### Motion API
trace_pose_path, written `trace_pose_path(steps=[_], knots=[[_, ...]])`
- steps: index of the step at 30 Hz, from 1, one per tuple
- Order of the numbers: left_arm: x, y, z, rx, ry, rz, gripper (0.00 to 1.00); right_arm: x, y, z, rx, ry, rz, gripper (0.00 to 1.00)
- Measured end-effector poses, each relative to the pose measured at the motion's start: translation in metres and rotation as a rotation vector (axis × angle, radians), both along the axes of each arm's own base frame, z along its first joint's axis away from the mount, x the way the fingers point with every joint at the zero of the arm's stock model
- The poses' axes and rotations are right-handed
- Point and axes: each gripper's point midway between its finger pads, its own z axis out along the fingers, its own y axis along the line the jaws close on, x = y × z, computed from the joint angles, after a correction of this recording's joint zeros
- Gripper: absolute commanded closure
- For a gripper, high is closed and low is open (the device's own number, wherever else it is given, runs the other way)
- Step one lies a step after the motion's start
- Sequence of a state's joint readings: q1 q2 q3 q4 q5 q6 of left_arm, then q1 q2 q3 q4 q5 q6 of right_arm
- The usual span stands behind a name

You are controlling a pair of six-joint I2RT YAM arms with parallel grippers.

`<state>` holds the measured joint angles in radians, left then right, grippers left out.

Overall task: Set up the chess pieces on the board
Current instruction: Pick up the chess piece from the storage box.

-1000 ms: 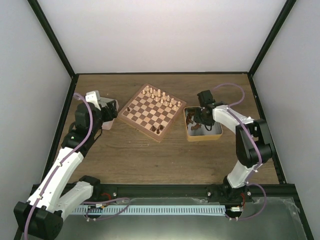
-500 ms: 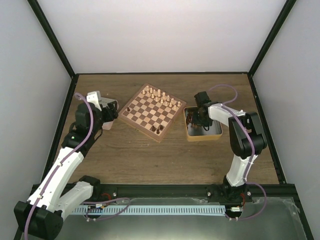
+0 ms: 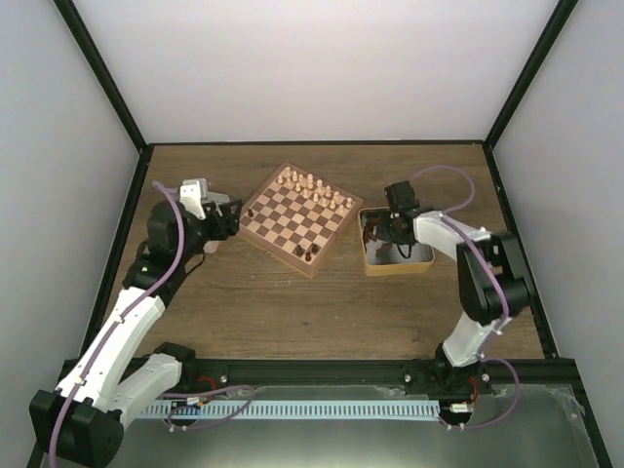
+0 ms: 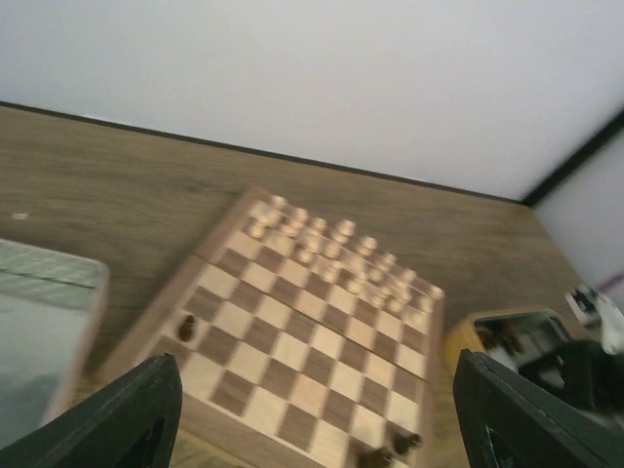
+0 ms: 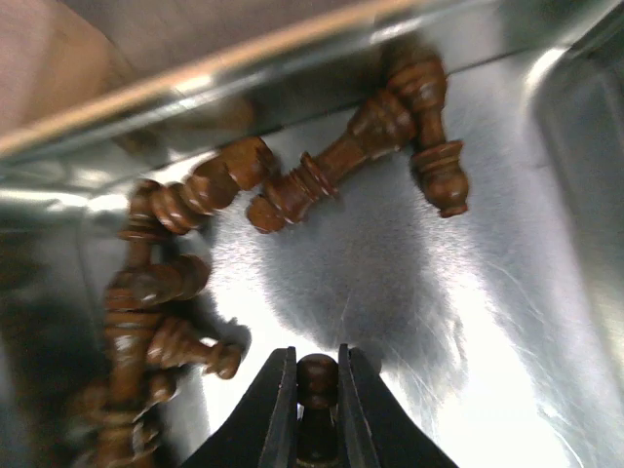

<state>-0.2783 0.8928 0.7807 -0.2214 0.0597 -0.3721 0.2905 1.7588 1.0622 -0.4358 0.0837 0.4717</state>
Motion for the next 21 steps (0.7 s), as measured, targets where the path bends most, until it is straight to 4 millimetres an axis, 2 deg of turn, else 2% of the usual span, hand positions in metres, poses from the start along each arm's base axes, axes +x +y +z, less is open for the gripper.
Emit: trace_pose_path(steps=[6,10,15,21], knots=[[-0.008,-0.041,-0.004,-0.082,-0.001,-0.236,0.23,0.004,0.002,0.067,0.114,-0.275,-0.035,0.93],[-0.009,-0.061,-0.010,-0.146,0.034,-0.330,0.25,0.001,0.010,0.091,0.197,-0.379,-0.020,0.93],[-0.013,-0.088,-0.015,-0.236,0.084,-0.420,0.26,-0.006,0.038,0.110,0.373,-0.415,0.066,0.92],[-0.026,-0.126,-0.019,-0.303,0.117,-0.514,0.28,-0.025,0.084,0.155,0.690,-0.454,0.148,0.92]])
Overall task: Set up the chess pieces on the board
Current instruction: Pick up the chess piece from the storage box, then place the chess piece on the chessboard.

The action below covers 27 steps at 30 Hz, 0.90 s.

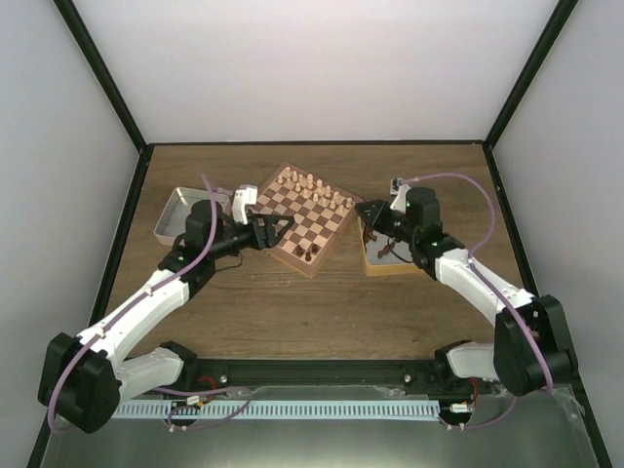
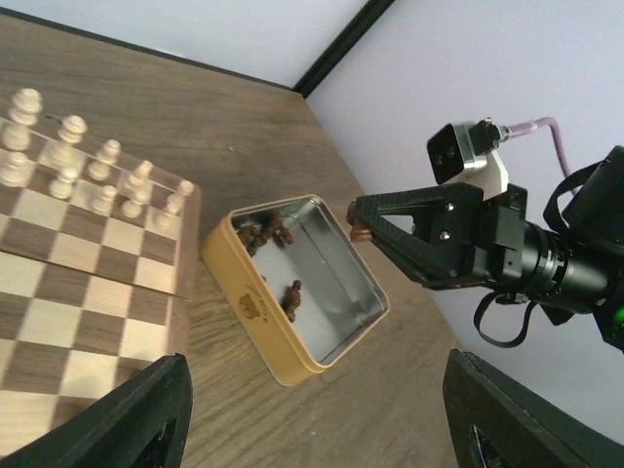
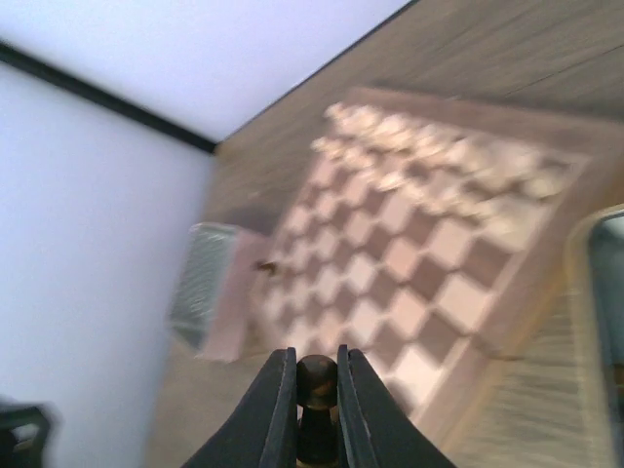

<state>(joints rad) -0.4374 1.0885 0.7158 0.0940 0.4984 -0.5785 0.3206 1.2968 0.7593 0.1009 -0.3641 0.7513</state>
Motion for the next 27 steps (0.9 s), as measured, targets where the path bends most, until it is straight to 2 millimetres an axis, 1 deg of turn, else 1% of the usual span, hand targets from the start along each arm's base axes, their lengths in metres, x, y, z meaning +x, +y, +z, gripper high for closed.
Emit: trace_pose_path(steps=[3,5,8,11,14,17,19,21,25,27], knots=[[-0.005,-0.015,-0.003,-0.005,0.003,-0.027,0.29,-0.015,0.031,0.020,0.148,0.000,0.067,0.91],[-0.004,-0.020,-0.008,0.005,0.004,-0.021,0.29,-0.027,0.053,0.028,0.228,0.024,0.116,0.91],[-0.006,-0.028,-0.015,0.026,0.003,-0.023,0.29,-0.043,0.083,0.036,0.325,0.076,0.179,0.91],[-0.006,-0.032,-0.023,0.055,0.002,-0.016,0.31,-0.054,0.102,0.037,0.394,0.141,0.215,0.90],[-0.005,-0.033,-0.031,0.076,0.008,-0.011,0.35,-0.062,0.115,0.032,0.427,0.205,0.241,0.90],[-0.005,-0.034,-0.039,0.092,0.016,-0.017,0.38,-0.064,0.124,0.026,0.437,0.253,0.252,0.90],[-0.005,-0.036,-0.041,0.090,0.016,-0.029,0.44,-0.066,0.129,0.025,0.444,0.271,0.262,0.89],[-0.006,-0.039,-0.041,0.080,0.012,-0.043,0.46,-0.068,0.134,0.026,0.452,0.286,0.273,0.89],[-0.009,-0.044,-0.042,0.069,0.013,-0.075,0.50,-0.070,0.137,0.025,0.461,0.309,0.278,0.89],[-0.011,-0.046,-0.043,0.066,0.015,-0.088,0.56,-0.070,0.137,0.024,0.467,0.317,0.278,0.89]])
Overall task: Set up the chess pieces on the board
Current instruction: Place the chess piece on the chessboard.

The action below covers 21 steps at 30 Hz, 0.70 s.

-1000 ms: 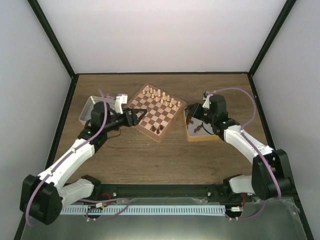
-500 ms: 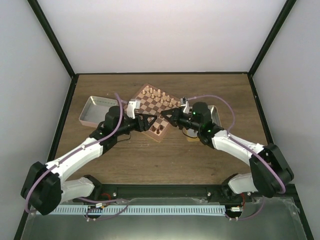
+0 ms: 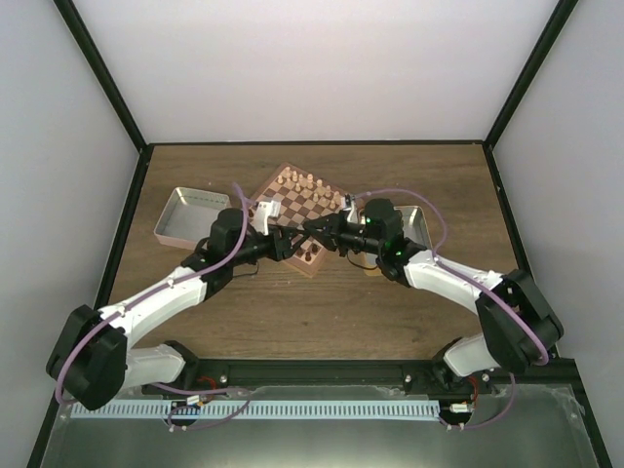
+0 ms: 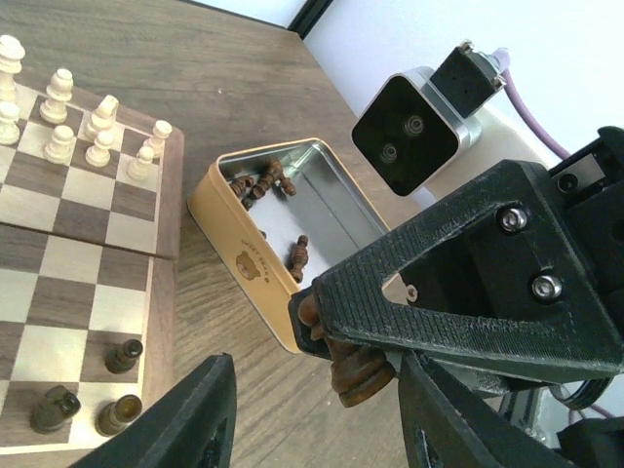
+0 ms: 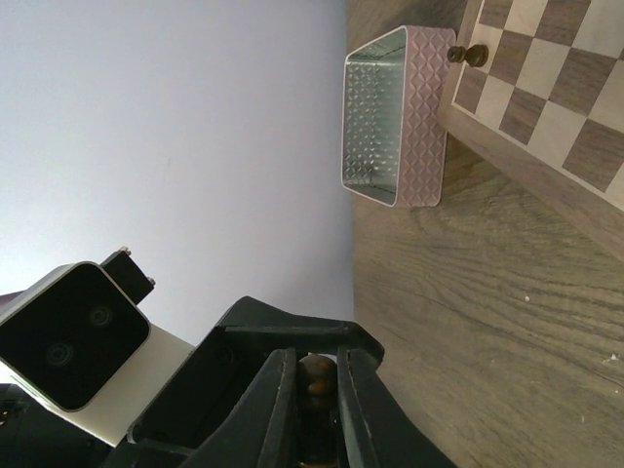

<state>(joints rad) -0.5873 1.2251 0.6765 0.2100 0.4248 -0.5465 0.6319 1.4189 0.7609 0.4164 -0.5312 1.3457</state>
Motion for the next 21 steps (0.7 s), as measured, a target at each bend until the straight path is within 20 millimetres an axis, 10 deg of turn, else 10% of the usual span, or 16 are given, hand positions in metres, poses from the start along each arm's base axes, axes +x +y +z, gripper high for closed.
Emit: trace_pose_path(steps=[21], knots=[[-0.0031,0.0026,0.0035,0.037,-0.064,0.010,0.68,-0.0017,0.0032,0.0021,0.012,0.029,0.017,0.90]])
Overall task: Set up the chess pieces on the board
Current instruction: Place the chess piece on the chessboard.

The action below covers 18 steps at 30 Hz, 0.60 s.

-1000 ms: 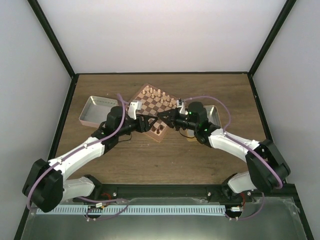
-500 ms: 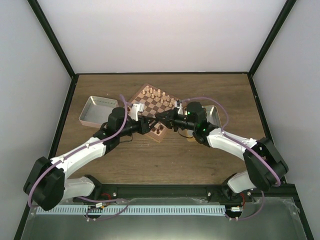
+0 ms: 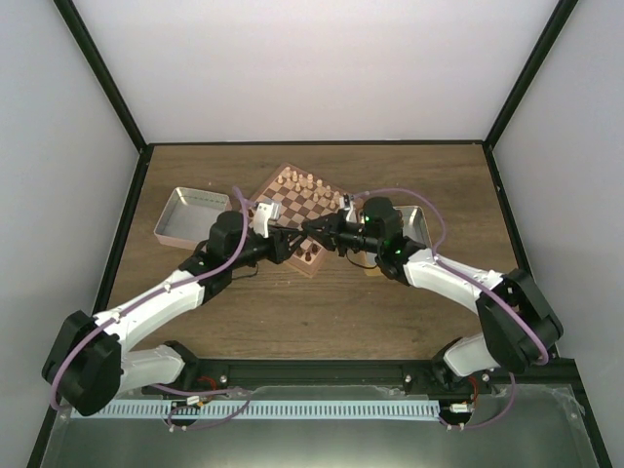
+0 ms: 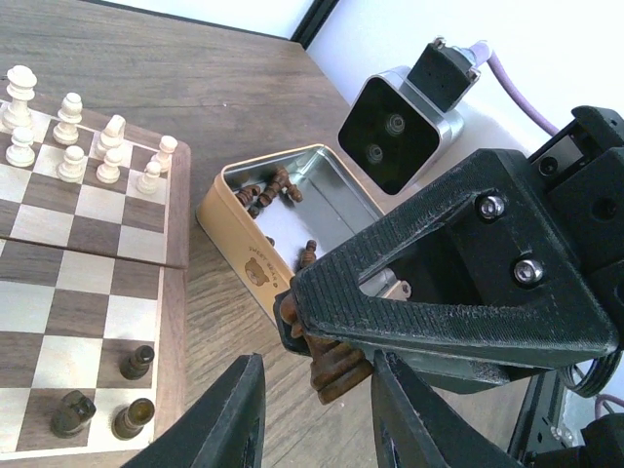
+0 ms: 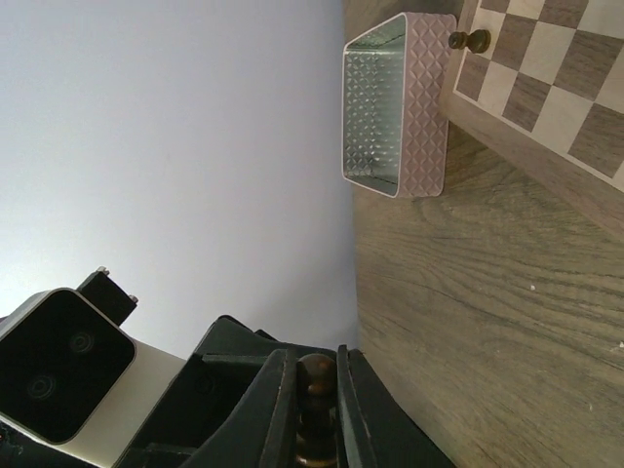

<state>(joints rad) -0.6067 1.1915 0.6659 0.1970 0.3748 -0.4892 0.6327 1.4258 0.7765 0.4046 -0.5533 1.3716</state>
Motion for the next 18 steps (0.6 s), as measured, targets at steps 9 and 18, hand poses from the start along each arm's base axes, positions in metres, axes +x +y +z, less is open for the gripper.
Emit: trace_pose_path(steps=[9,18], knots=[[0.002,0.009,0.001,0.023,-0.024,0.035,0.69,-0.001,-0.004,-0.005,-0.060,-0.011,-0.008,0.91],[-0.005,0.004,0.001,0.011,-0.026,-0.025,0.49,-0.002,-0.007,-0.014,-0.098,0.003,-0.014,0.90]])
